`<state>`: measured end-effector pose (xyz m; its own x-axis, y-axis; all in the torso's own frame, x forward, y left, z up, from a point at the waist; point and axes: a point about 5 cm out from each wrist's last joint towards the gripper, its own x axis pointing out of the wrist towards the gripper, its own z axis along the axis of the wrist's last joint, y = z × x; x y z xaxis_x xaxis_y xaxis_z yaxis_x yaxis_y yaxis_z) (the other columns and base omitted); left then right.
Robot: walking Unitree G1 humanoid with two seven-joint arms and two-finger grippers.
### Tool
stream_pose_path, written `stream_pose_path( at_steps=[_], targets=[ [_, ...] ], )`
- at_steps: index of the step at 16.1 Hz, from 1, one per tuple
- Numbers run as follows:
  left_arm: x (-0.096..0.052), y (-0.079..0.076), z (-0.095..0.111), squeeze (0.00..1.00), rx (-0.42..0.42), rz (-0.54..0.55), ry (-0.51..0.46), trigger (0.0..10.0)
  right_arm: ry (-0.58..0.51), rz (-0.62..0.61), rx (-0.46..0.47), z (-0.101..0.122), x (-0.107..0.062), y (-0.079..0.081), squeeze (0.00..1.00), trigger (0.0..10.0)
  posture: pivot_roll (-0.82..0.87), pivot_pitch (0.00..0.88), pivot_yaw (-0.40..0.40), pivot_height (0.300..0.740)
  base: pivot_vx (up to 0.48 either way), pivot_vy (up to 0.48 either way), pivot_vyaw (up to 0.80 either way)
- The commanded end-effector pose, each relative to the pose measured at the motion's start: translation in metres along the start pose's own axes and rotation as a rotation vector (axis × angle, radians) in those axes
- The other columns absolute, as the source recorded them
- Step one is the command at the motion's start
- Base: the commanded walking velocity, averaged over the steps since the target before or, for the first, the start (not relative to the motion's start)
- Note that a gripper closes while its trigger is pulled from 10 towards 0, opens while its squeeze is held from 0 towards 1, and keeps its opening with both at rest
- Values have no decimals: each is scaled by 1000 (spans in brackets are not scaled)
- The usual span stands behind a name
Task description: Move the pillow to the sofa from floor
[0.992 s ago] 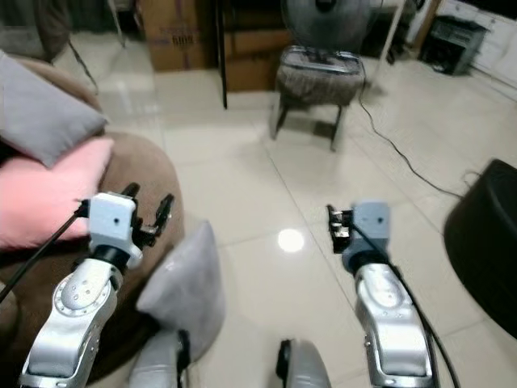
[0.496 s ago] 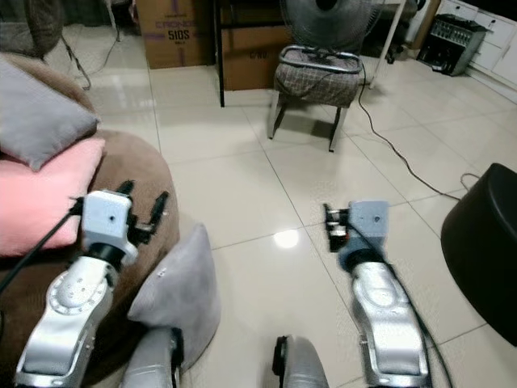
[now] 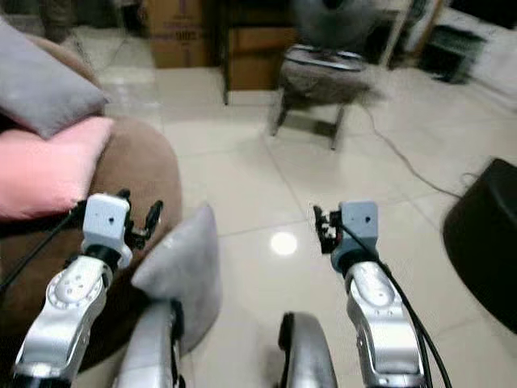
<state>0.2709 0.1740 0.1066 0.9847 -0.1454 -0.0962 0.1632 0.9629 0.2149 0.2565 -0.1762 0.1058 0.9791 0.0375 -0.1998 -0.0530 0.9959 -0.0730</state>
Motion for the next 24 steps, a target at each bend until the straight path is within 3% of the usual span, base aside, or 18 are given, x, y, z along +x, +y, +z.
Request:
stream_pose_path(
  at_steps=[1, 5, 6, 8, 11, 12, 13, 17, 21, 24],
  targets=[
    [12, 4, 2, 0, -8, -24, 13, 10000, -8, 13, -28, 5, 0, -3, 0, 10000, 3, 0, -49, 516, 0, 0, 0],
    [29, 2, -10, 0, -42, -80, 86, 10000, 6, 83, -89, 15, -5, -8, 0, 10000, -25, 0, -76, 516, 0, 0, 0],
    [35, -3, -22, 1000, -50, -117, 128, 10000, 16, 148, -135, 17, -4, -9, 0, 10000, -40, 0, -72, 516, 0, 0, 0],
    [39, -1, -35, 1000, -64, -115, 186, 10000, 33, 202, -186, 20, -4, -10, 0, 10000, -63, 0, -71, 516, 0, 0, 0],
    [45, 15, -47, 1000, -59, -53, 244, 10000, 64, 354, -250, 27, -8, -5, 0, 10000, -65, 9, -78, 516, 0, 0, 0],
    [46, 18, -49, 1000, -38, -54, 252, 10000, 67, 383, -262, 28, -9, -3, 635, 10000, -64, 18, -75, 516, 0, 0, 0],
    [47, 22, -54, 0, -19, -64, 269, 10000, 64, 441, -251, 31, -9, 3, 1000, 10000, -68, 25, -73, 516, 0, 0, 0],
    [45, 26, -76, 0, -16, -71, 389, 10000, 73, 612, -228, 41, -20, 18, 1000, 10000, -96, 74, -89, 516, 0, 0, 0],
    [40, 31, -91, 0, 85, -12, 475, 10000, 100, 718, -248, 44, -32, 24, 1000, 10000, -142, 122, -111, 516, 0, 0, 0],
    [28, 35, -107, 0, 128, 40, 542, 10000, 119, 741, -265, 47, -46, 26, 1000, 10000, -171, 125, -135, 516, 0, 0, 0]
  ],
)
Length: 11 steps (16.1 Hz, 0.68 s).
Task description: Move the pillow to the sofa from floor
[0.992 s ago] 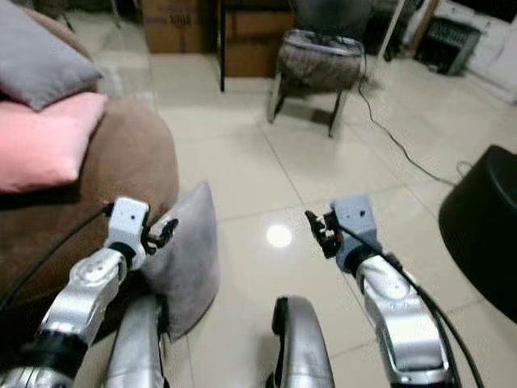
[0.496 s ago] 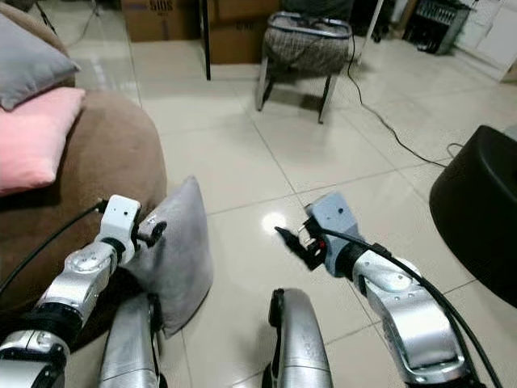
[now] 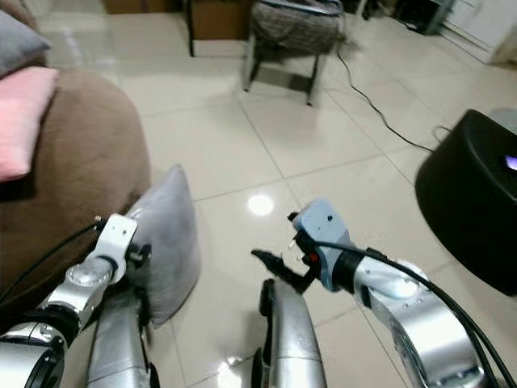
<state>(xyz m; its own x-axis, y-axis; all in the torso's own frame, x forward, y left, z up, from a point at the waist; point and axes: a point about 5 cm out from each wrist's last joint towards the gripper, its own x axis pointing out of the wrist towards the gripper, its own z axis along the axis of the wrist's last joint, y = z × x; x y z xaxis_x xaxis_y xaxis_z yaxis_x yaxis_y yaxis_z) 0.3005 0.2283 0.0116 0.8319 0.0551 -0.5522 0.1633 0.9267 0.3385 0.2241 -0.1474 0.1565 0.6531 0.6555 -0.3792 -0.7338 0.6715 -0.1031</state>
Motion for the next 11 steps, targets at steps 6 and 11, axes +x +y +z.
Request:
stream_pose_path(
  at_steps=[6, 11],
  targets=[
    [-1, -9, -8, 0, -19, -34, 12, 0, 41, 22, -31, 3, -9, 9, 0, 10000, -170, 138, -141, 516, 0, 0, 0],
    [-1, -12, -9, 0, -1, -58, 8, 0, 85, 57, -45, 1, -11, 8, 0, 10000, -174, 127, -127, 516, 0, 0, 0]
  ],
)
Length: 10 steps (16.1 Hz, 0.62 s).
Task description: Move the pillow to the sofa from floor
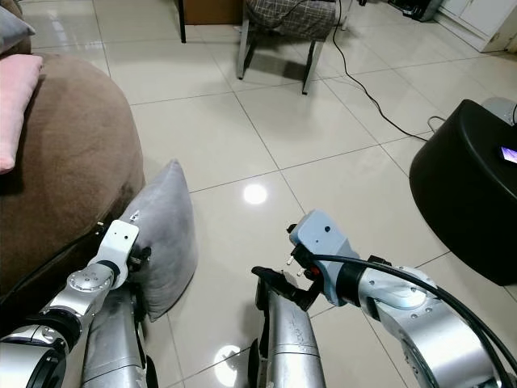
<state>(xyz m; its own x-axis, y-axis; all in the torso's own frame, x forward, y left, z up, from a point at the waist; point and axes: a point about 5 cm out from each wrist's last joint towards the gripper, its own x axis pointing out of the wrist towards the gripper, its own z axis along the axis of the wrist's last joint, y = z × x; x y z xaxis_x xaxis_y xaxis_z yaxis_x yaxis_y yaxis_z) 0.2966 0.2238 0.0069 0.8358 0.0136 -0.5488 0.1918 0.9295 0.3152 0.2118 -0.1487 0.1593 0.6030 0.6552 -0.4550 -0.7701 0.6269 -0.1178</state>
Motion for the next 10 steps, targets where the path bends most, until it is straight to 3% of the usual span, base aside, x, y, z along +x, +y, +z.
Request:
stream_pose_path(
  at_steps=[1, 10],
  targets=[
    [0, -5, -6, 0, 11, -12, 33, 0, 9, 20, -23, 2, -2, 1, 0, 10000, -173, 120, -123, 516, 0, 0, 0],
    [2, -18, -1, 0, -2, -33, 21, 0, 46, -6, -55, -3, 10, -5, 0, 10000, -151, 69, -101, 516, 0, 0, 0]
  ],
)
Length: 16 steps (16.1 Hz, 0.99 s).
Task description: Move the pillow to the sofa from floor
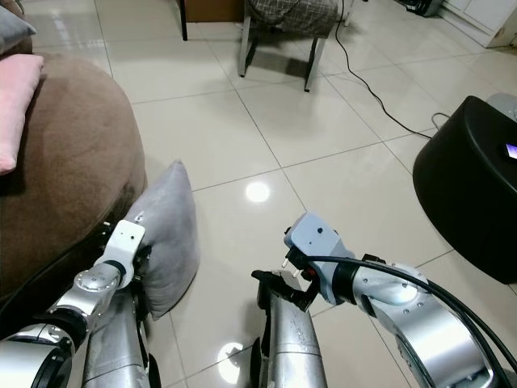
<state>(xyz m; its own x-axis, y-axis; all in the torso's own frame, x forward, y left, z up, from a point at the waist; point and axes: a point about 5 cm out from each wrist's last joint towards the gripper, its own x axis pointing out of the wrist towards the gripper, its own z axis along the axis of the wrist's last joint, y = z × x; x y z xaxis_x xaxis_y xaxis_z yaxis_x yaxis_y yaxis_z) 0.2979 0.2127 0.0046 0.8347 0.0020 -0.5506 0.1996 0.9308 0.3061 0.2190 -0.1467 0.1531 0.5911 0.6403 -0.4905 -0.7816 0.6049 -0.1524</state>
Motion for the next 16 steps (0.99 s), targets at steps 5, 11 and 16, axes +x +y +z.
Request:
stream_pose_path(
  at_steps=[5, 11, 16],
  targets=[
    [1, -12, -2, 0, -26, -43, 17, 0, 2, -22, -16, -2, 10, -6, 0, 10000, -135, 21, -89, 516, 0, 0, 0],
    [5, -20, 34, 0, -159, -124, -163, 0, -38, -212, 7, -4, 16, -24, 0, 10000, -90, 0, -69, 516, 0, 0, 0],
    [-20, -20, 100, 0, -302, -145, -558, 0, -305, -436, 181, 17, 11, -23, 0, 10000, -15, 0, -64, 516, 0, 0, 0]
  ],
)
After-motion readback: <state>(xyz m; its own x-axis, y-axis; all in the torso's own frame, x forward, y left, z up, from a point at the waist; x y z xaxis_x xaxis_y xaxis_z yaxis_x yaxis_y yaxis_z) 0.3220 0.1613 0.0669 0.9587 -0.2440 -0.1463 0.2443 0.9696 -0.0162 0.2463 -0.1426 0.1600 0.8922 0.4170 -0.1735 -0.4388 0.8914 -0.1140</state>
